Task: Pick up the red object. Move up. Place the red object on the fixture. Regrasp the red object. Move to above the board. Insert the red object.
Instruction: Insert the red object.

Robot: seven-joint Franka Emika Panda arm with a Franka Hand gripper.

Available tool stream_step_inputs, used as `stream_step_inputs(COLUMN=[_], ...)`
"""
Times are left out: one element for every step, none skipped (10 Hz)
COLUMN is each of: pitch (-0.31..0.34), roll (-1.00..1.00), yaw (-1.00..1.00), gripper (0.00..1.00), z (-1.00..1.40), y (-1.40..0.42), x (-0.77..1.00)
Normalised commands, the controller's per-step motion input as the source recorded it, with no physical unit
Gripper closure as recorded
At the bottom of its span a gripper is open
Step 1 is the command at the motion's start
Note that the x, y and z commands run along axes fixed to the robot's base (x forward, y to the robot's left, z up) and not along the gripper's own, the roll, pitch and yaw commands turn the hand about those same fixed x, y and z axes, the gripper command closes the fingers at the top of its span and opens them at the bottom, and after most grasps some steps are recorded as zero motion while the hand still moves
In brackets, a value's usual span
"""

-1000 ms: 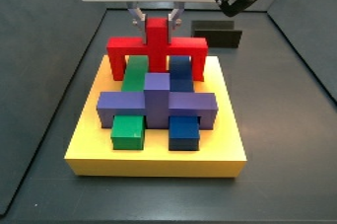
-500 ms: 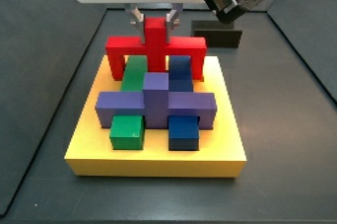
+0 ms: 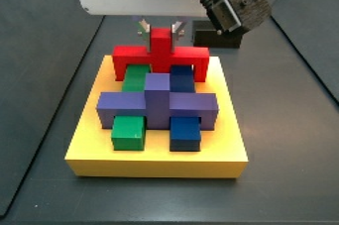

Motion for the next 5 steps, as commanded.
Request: stream_step_inputs(pitch=[0.0, -0.059, -0.039, 0.0, 0.0], roll=[-0.02, -0.22, -0.13, -0.02, 0.0], yaw=[-0.03, -0.06, 0.0, -0.03, 0.0], gripper=[1.0, 1.0, 1.0, 1.0, 1.0], z=[-0.3, -0.51, -0.37, -0.21, 0.0], y=[0.01, 0.18, 0.08, 0.0, 0.0], x=[0.13, 0.07, 0.05, 0.06, 0.0])
